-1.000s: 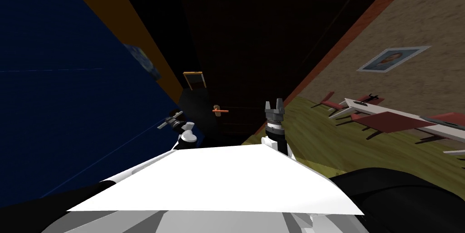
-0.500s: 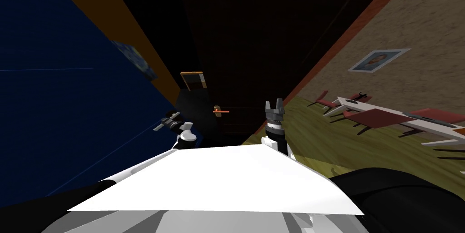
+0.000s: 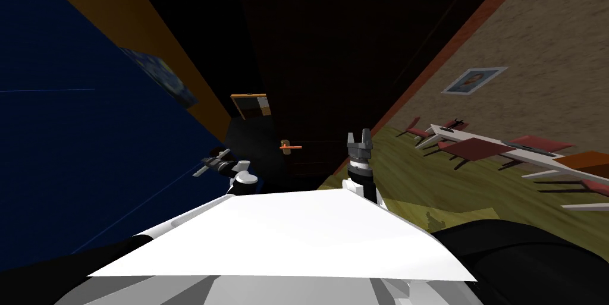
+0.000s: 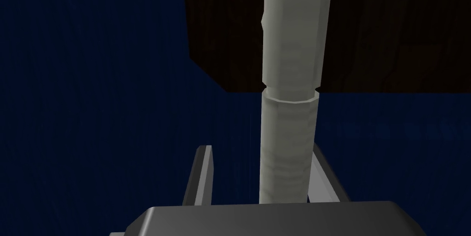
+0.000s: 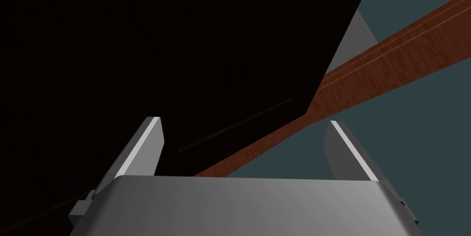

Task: Push the door open

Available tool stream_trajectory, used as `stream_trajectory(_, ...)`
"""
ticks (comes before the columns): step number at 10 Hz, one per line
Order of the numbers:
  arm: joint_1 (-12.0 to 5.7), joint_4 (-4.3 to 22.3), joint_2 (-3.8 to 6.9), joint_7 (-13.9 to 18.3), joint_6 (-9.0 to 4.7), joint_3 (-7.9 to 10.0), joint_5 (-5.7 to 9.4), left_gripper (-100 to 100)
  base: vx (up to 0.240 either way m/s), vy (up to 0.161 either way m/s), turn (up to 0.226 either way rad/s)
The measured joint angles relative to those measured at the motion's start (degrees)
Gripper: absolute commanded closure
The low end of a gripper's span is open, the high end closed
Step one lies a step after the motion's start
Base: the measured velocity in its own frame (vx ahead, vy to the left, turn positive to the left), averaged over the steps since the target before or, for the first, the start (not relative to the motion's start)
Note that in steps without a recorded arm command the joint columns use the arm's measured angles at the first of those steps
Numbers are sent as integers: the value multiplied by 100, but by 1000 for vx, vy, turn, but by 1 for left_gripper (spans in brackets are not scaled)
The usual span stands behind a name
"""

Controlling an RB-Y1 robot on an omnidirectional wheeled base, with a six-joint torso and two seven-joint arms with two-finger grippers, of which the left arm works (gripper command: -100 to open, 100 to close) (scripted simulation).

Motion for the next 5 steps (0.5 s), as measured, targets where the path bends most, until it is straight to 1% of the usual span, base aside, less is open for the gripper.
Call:
stream_trajectory(1, -33, 167, 72, -19, -115, 49, 8, 100, 23, 57, -100)
stream_trajectory(2, -48, 99, 36, -58, -158, 140, 28, 100, 35, 83, -148)
stream_trajectory(3, -86, 182, 126, -114, -209, 277, 61, 100, 45, 111, -153)
stream_trajectory(4, -100, 140, 135, -159, -259, 404, 90, 100, 27, 89, -33)
stream_trajectory(5, -155, 123, 128, -217, -308, 476, 104, 100, 17, 83, -77)
